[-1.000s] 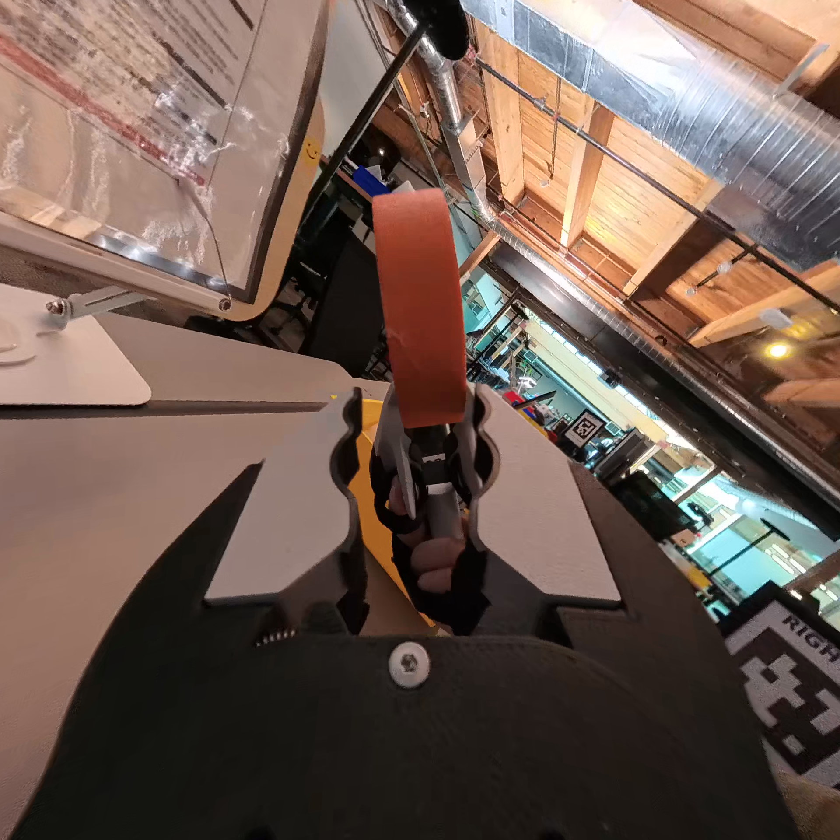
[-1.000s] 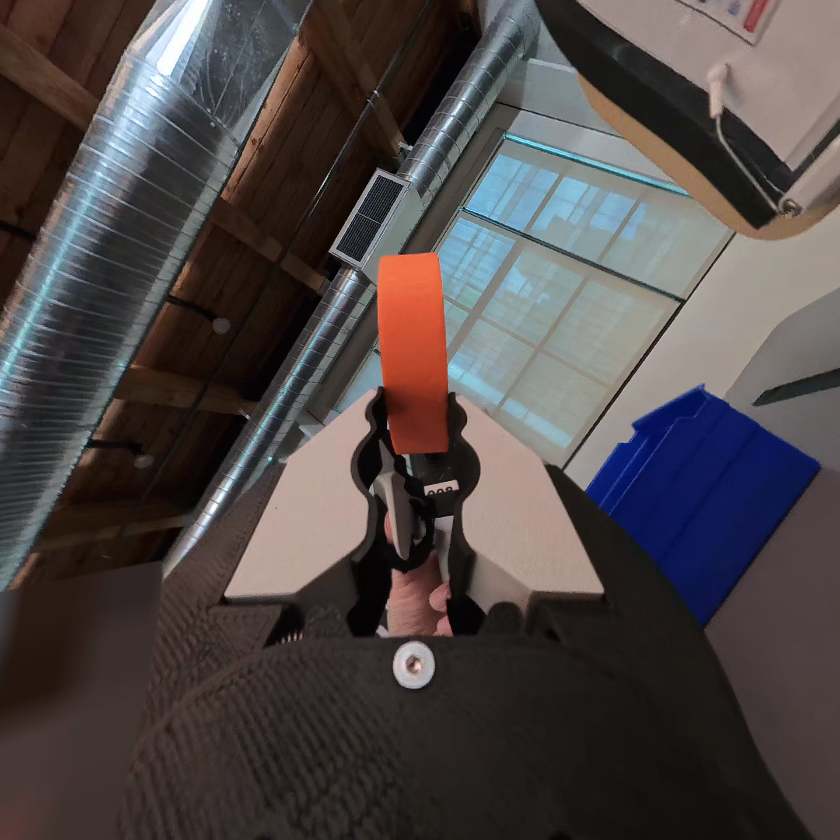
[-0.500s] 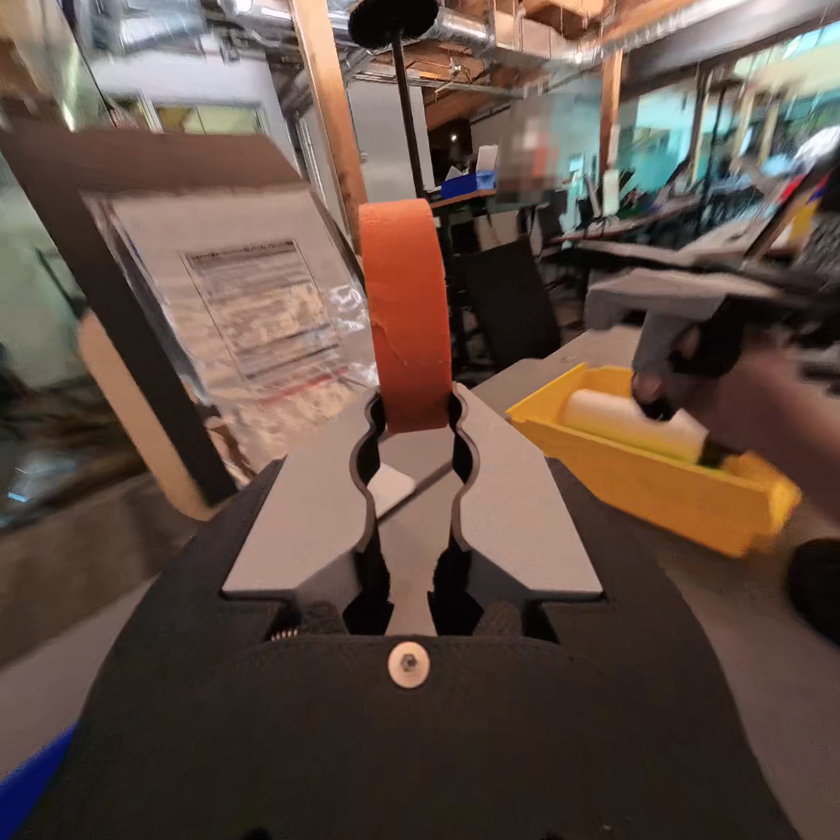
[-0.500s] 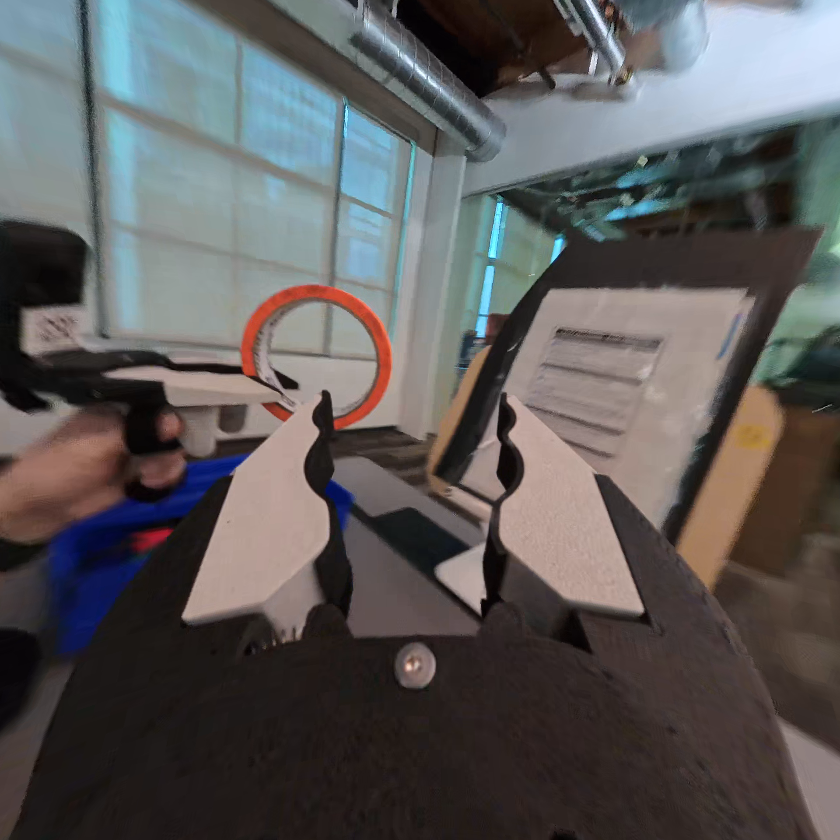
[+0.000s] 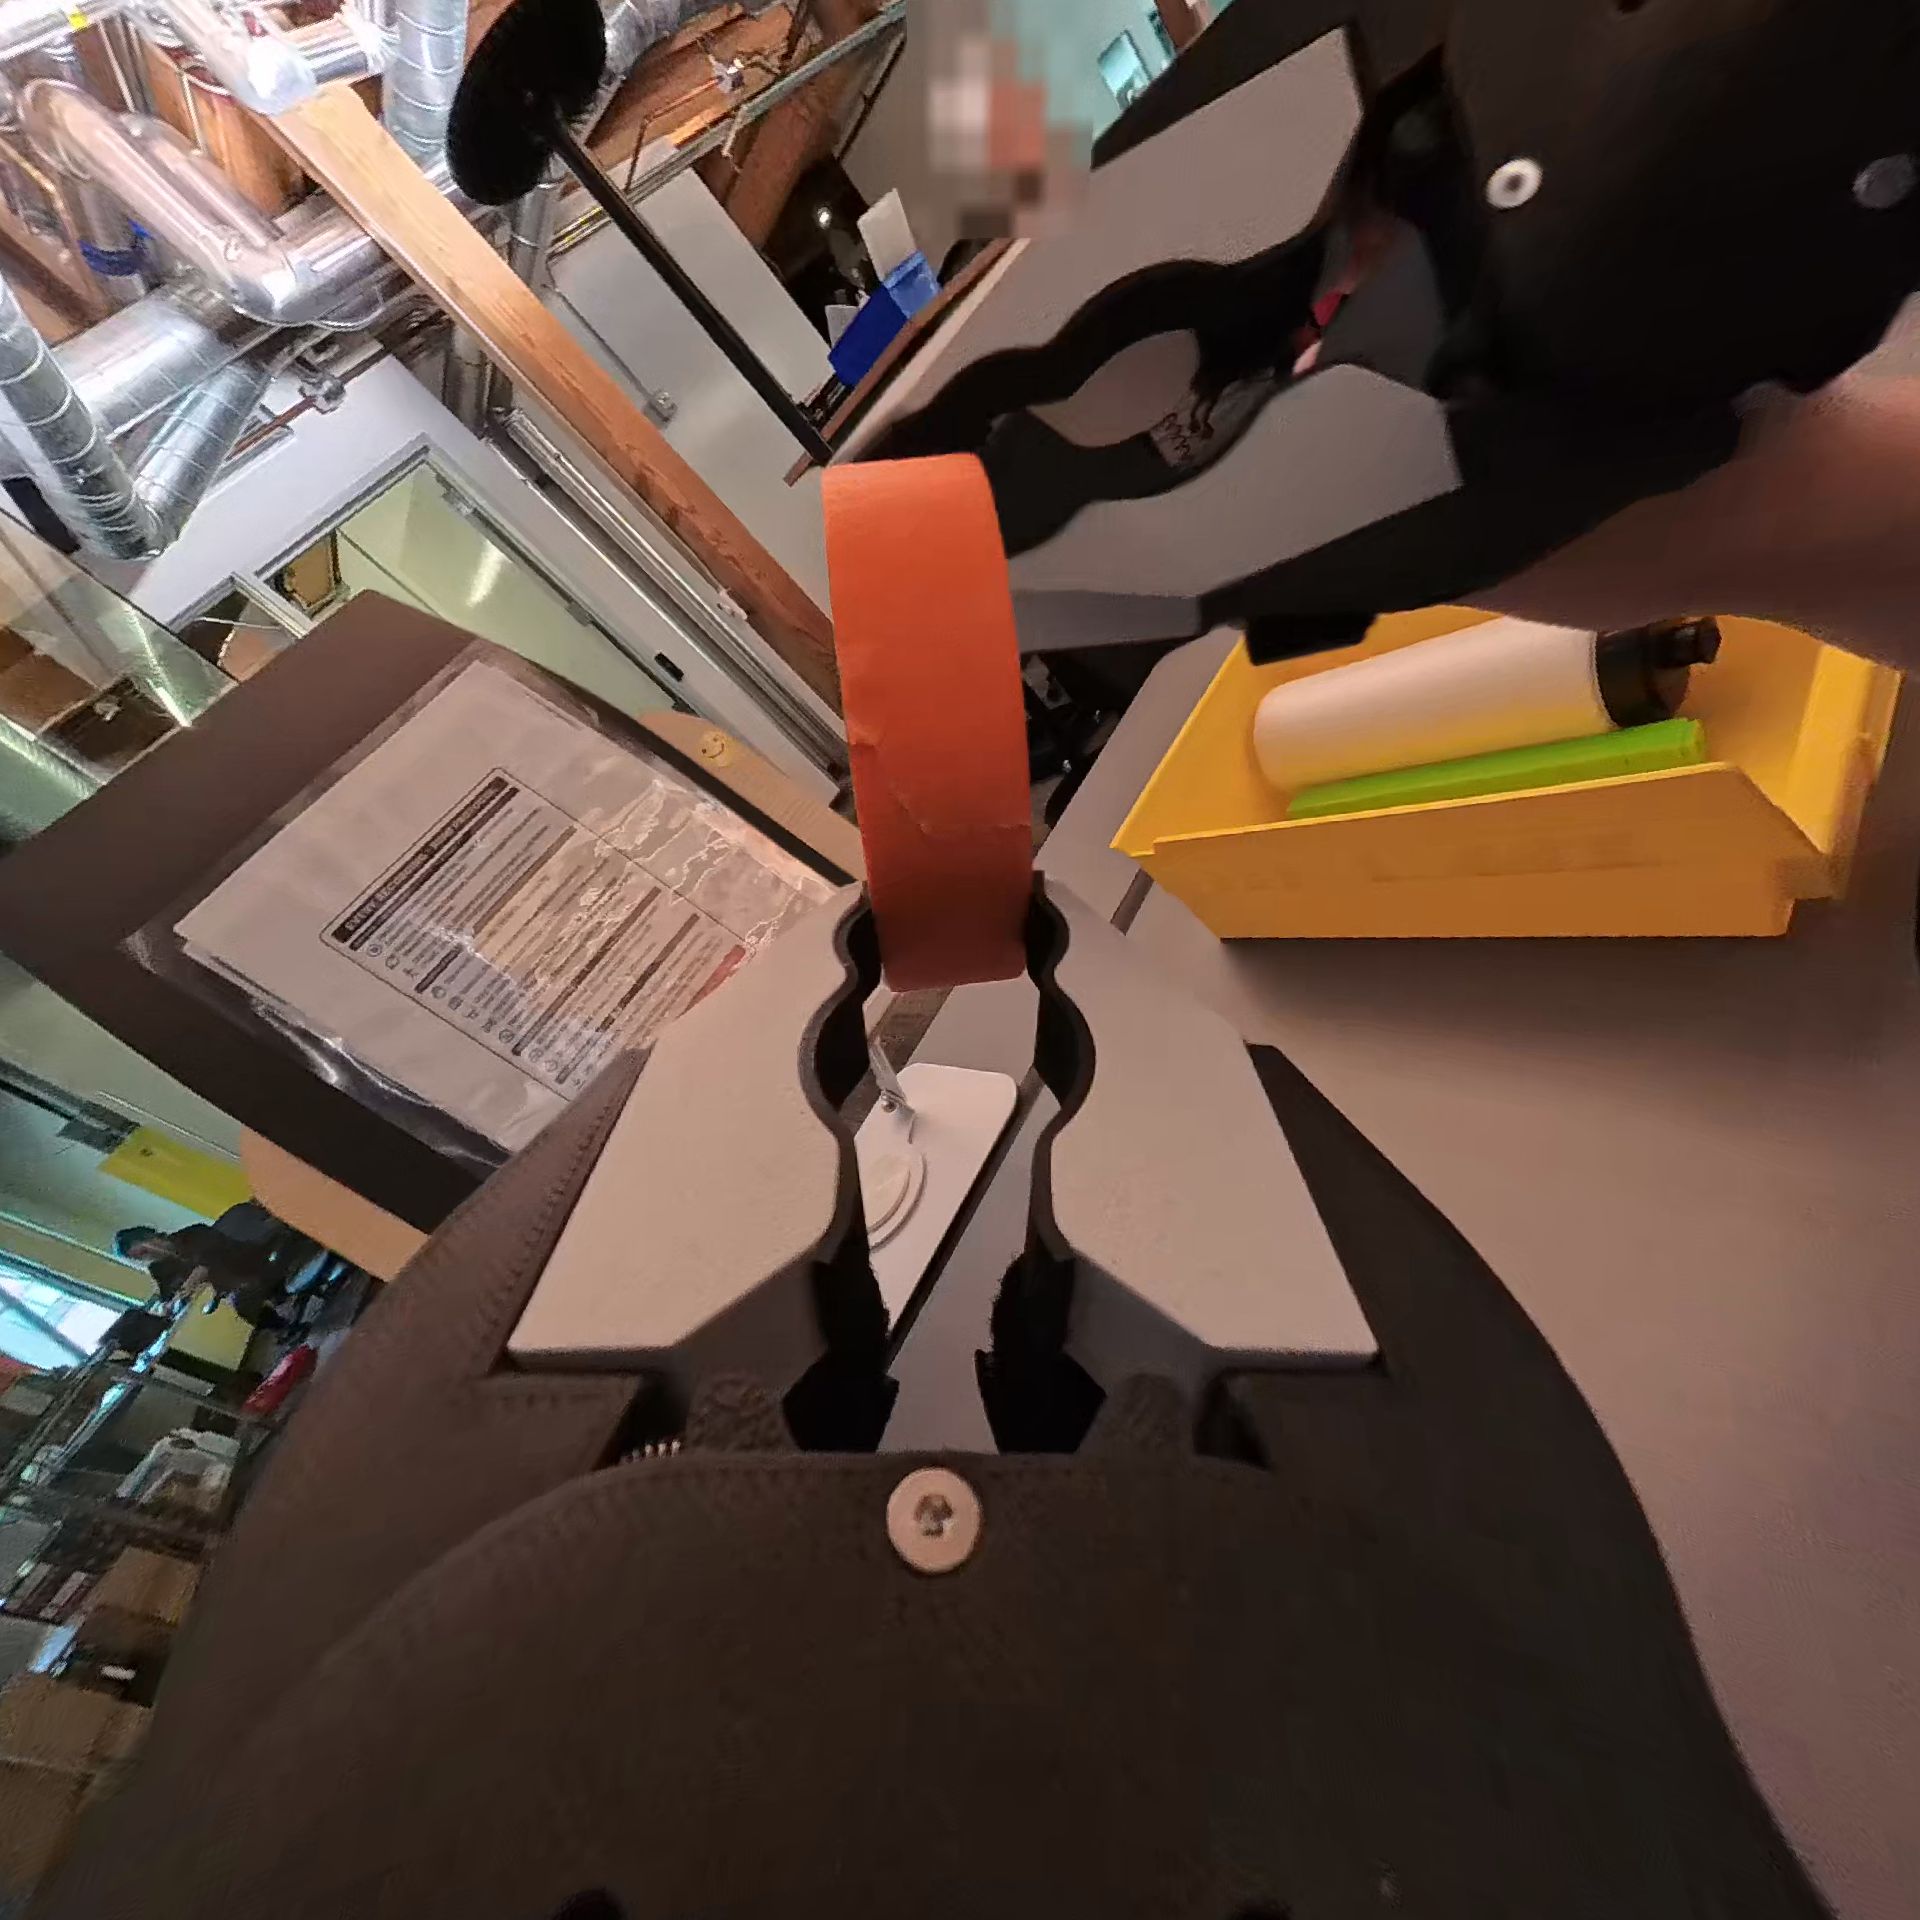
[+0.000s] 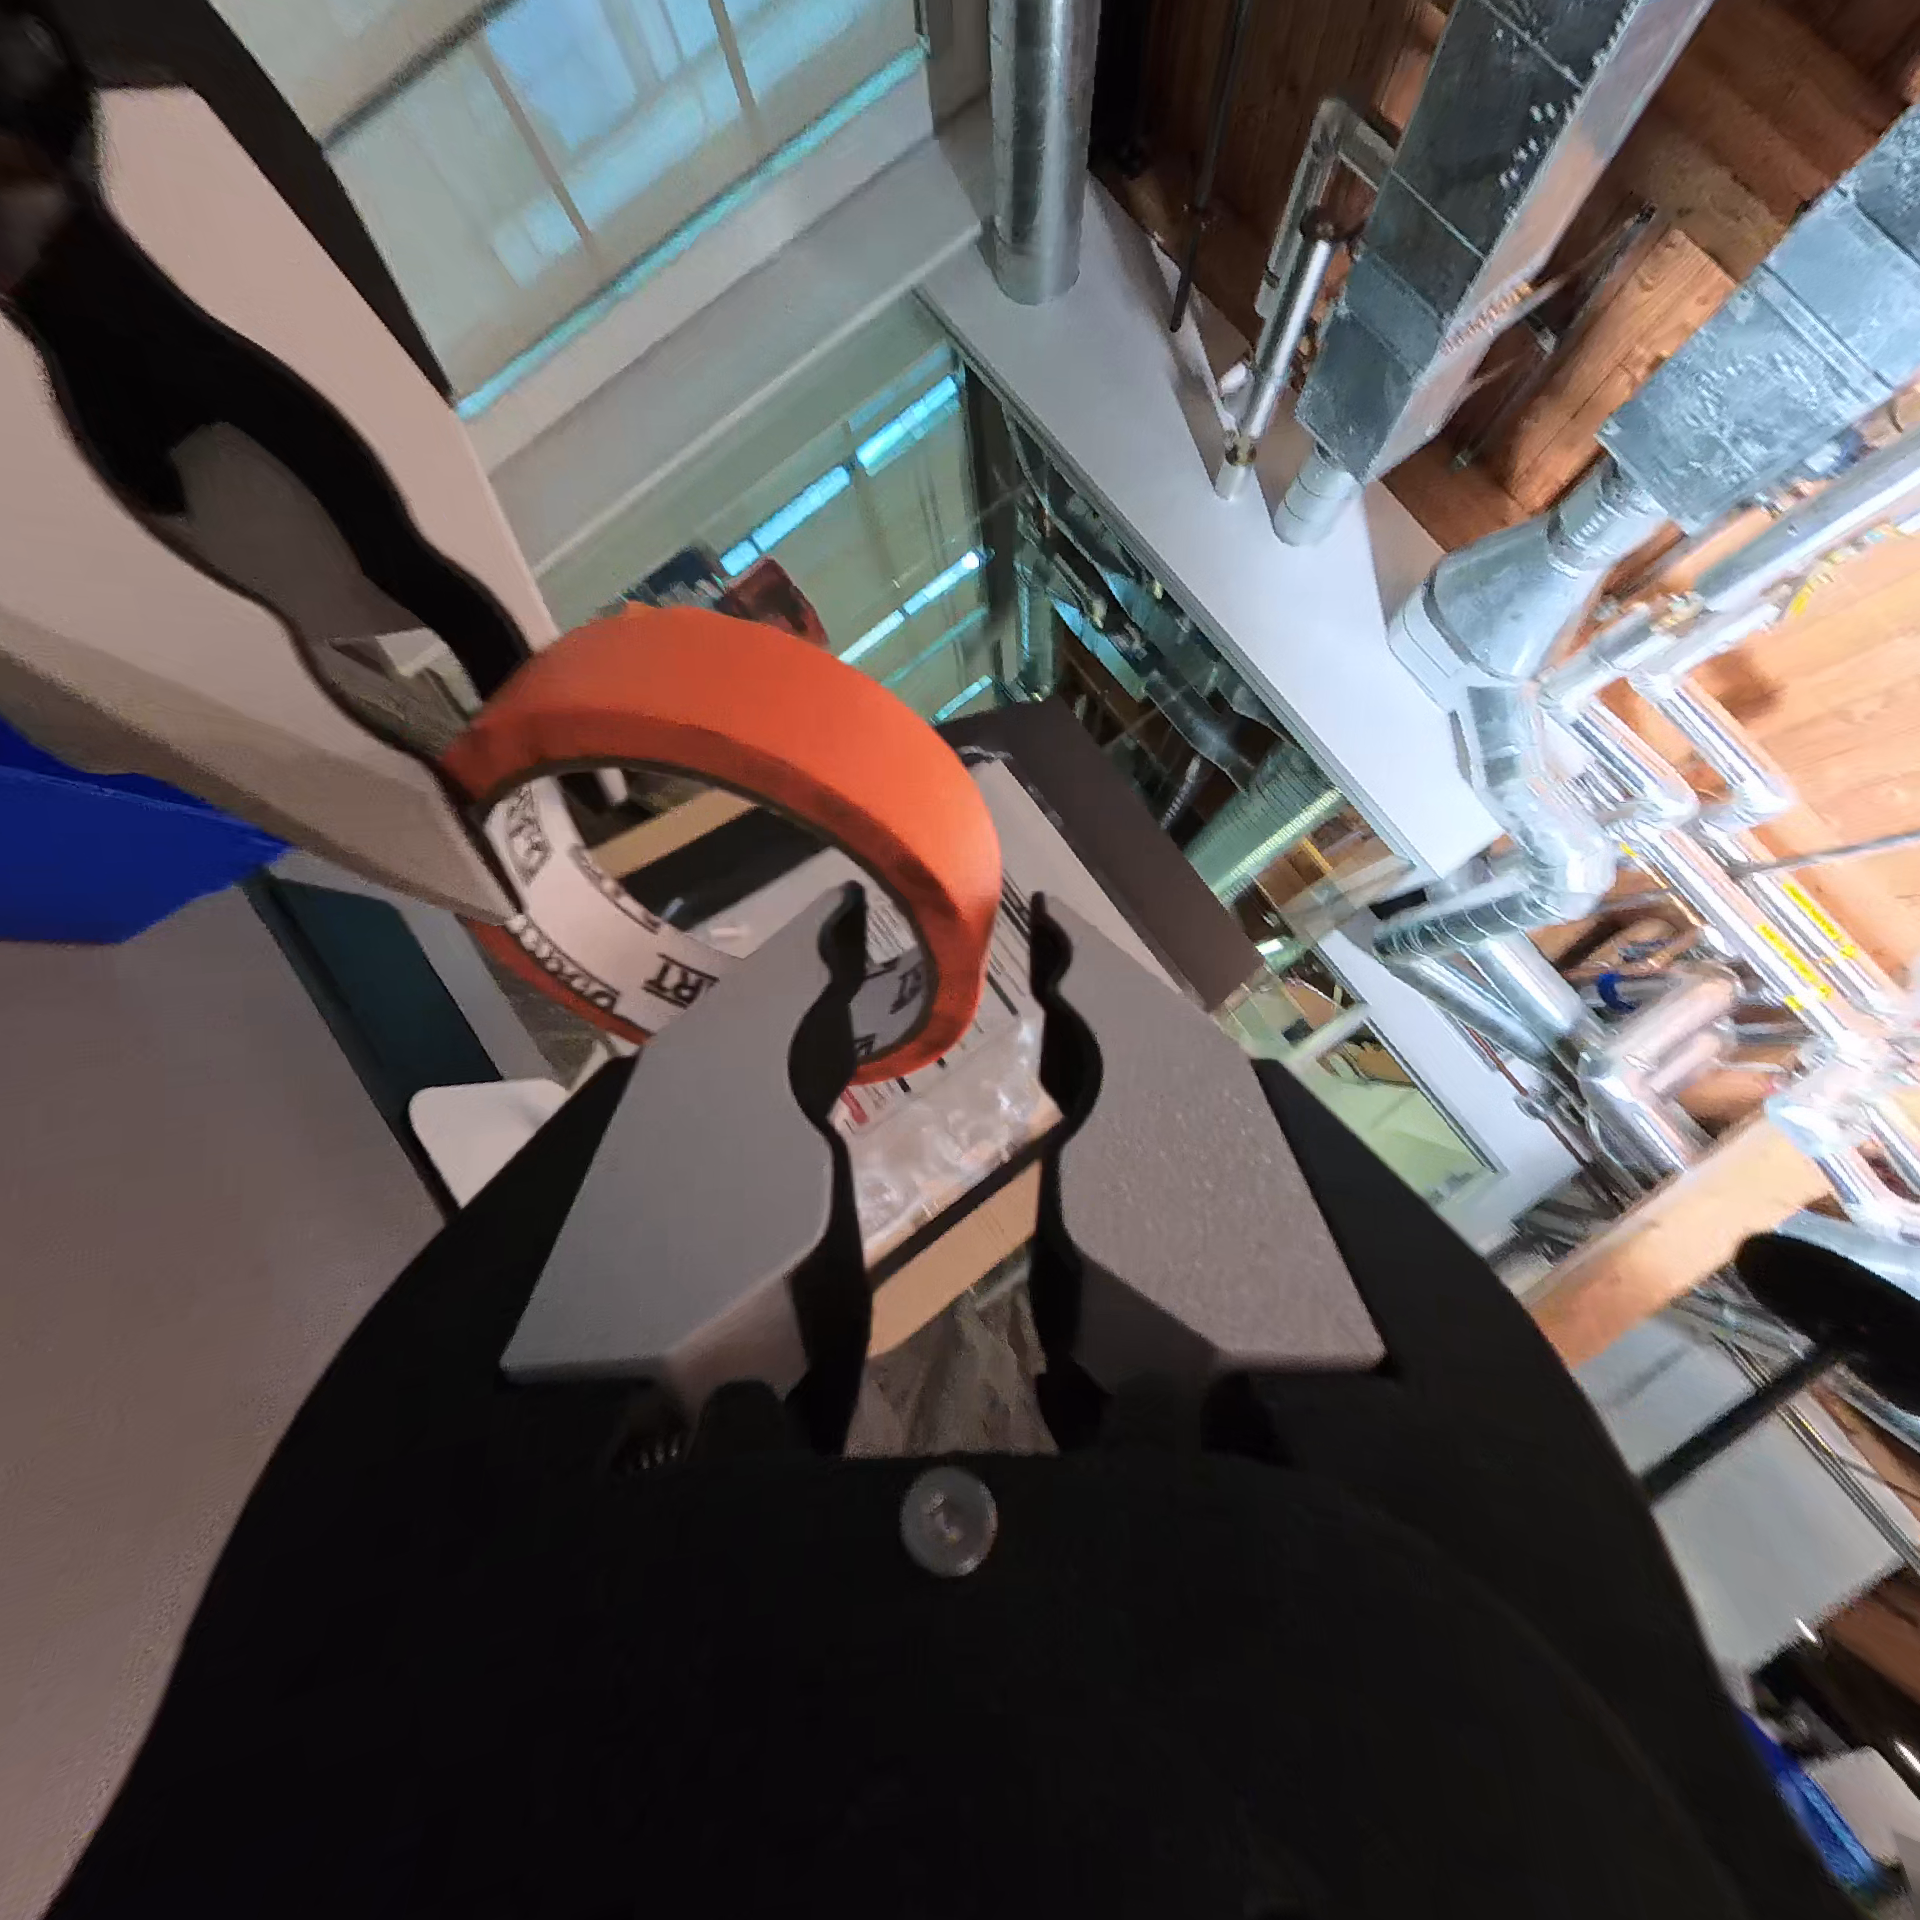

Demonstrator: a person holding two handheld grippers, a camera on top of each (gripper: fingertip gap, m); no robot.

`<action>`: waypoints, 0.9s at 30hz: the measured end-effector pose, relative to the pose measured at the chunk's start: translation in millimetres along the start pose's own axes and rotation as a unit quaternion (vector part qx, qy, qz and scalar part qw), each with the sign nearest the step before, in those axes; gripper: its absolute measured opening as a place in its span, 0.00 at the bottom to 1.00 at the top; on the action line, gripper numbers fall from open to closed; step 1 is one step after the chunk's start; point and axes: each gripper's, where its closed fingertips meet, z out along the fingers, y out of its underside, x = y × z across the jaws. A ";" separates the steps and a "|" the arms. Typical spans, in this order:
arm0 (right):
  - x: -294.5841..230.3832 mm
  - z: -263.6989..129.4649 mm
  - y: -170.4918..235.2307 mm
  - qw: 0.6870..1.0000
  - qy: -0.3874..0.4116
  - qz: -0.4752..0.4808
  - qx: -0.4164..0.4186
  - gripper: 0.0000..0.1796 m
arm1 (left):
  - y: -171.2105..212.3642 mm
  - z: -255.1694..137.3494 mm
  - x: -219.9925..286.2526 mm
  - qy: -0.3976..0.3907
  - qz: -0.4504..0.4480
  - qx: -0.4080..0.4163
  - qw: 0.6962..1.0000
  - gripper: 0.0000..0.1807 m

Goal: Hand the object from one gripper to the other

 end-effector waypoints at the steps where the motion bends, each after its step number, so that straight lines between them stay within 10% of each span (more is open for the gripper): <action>1: 3.1 0.2 3.5 1.000 0.009 0.000 -0.009 0.12 | -0.8 1.1 2.4 0.001 0.005 -0.002 1.000 0.14; 11: 8.9 6.0 46.9 0.956 -0.062 0.282 -0.054 0.05 | -3.5 1.3 7.3 0.004 -0.003 -0.012 1.000 0.32; 14: 4.8 8.9 66.8 0.862 -0.131 0.488 -0.041 0.05 | -3.2 -1.0 13.2 0.046 -0.044 -0.002 0.998 0.32; 20: -27.0 -2.8 54.2 0.545 -0.385 0.744 0.032 0.05 | -13.6 -3.4 34.2 0.144 -0.128 0.040 0.980 0.29; 27: -86.0 -16.6 43.5 0.441 -0.508 0.738 -0.043 0.04 | -30.0 -5.4 58.0 0.209 -0.156 0.063 0.963 0.31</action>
